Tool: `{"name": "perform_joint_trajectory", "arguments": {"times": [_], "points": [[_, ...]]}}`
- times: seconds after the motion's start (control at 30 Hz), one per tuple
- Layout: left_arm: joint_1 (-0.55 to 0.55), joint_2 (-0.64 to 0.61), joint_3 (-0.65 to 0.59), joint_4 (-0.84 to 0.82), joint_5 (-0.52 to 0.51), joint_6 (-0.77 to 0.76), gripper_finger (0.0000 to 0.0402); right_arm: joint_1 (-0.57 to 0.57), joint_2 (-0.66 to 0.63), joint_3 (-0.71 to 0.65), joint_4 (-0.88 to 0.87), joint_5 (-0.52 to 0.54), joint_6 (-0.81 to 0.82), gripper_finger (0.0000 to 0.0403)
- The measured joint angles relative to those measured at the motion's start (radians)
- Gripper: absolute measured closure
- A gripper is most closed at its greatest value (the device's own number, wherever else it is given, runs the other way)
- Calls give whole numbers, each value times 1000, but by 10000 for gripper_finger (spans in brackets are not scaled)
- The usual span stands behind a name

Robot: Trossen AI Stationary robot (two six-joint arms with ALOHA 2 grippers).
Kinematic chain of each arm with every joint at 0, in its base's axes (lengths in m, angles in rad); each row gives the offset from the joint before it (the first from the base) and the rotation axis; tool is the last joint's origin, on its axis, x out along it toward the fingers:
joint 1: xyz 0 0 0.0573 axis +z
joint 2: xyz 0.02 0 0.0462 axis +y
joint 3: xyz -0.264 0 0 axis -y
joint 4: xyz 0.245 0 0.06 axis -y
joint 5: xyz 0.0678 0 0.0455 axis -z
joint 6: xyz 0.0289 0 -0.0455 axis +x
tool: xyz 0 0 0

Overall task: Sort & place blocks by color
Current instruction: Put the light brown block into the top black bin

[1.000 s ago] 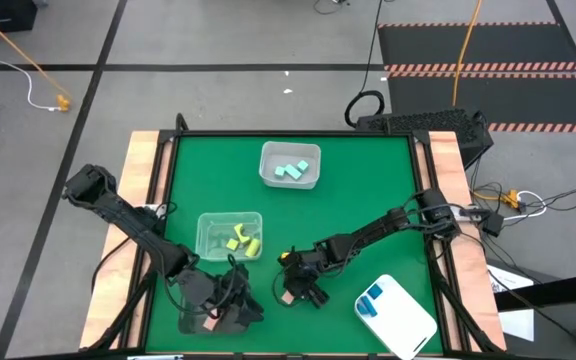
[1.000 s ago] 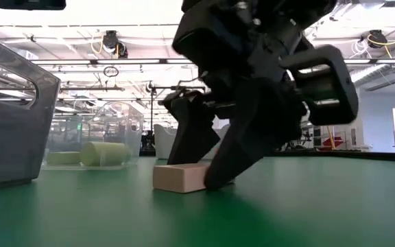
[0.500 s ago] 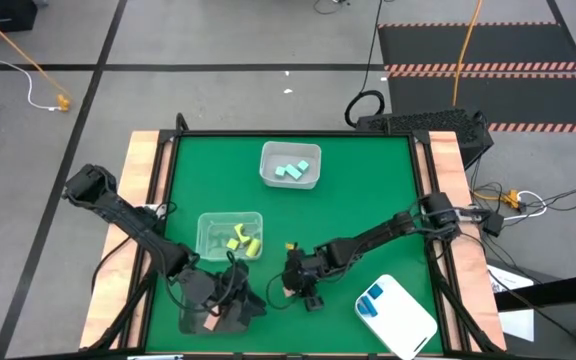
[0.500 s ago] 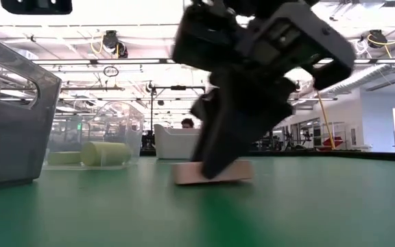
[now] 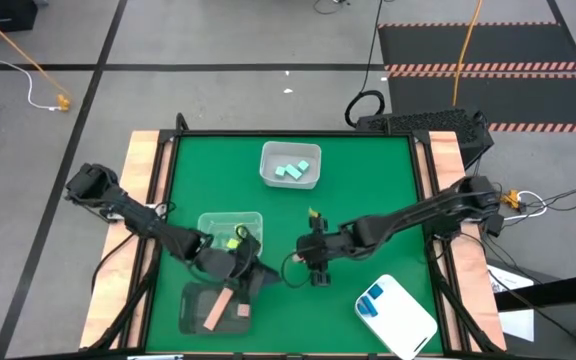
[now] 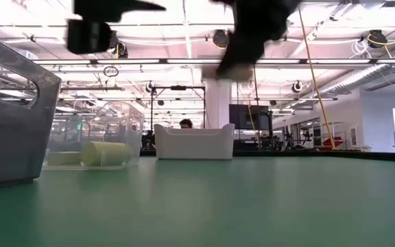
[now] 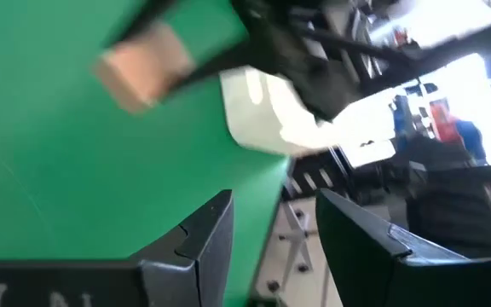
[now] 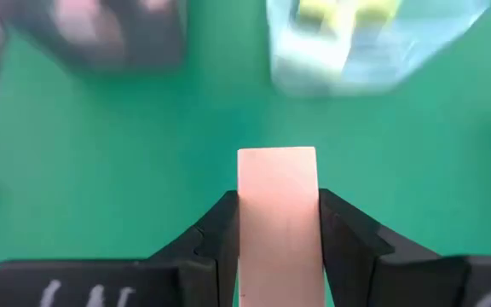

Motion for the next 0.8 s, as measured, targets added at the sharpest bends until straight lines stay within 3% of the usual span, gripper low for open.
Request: {"name": "perform_joint_trajectory", "arguments": {"times": [0.13,0.43,0.8], "points": [[61,0,0,3,-1,9,233,23,-63,3,32,75,34,293],[165,9,0,-3,-1,-78,233,63,-74,3,122,162,59,293],[181,9,0,9,0,-93,239,58,-68,3,233,207,42,293]]}}
